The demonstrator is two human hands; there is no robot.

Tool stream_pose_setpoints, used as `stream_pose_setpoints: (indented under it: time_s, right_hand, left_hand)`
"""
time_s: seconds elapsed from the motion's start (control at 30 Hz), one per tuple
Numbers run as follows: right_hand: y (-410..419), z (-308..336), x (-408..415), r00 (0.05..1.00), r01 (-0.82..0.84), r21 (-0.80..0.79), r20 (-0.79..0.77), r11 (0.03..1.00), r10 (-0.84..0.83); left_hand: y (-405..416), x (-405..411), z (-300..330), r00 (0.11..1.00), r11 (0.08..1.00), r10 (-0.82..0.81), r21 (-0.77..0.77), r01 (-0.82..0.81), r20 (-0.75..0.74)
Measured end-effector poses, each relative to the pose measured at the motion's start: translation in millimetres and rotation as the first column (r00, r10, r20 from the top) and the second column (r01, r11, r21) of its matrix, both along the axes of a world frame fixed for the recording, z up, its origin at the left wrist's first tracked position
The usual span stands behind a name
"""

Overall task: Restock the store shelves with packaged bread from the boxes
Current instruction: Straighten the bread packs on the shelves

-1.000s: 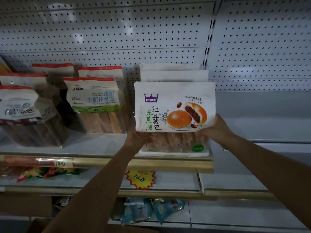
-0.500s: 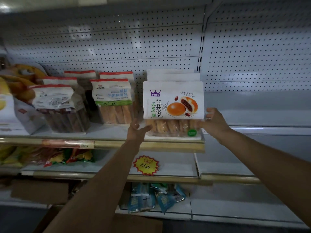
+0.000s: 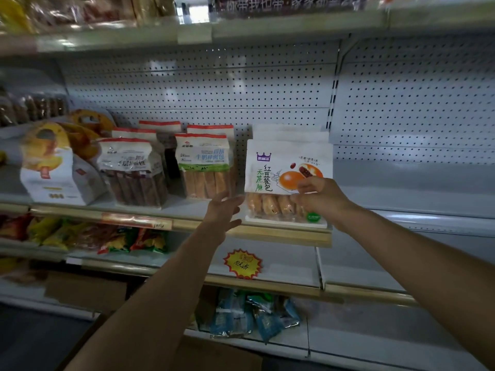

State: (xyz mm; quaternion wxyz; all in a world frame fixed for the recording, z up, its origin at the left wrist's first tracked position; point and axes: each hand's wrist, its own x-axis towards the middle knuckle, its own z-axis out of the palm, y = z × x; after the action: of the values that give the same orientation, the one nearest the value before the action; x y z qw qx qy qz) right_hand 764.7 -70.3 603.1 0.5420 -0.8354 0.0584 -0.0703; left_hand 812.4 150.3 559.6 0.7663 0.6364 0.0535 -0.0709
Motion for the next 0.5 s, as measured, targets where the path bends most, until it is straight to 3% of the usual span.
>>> stream_pose_setpoints:
  time_s: [0.23,0.5]
  right_hand:
    - [33.7,5.5,23.8,0.999,-0.037,0.06,-0.008,0.998,0.037]
    - [105.9,6.9,65.0,0.999,-0.039,0.12,-0.015,0.992,0.041]
  left_hand:
    - [26.4,4.8,12.2,0.998,0.997,0.057,-0.051,-0.057,0.002]
    - [111.3,39.8,23.2,0.997,0.998,0.063,-0.027,-0.062,0.035]
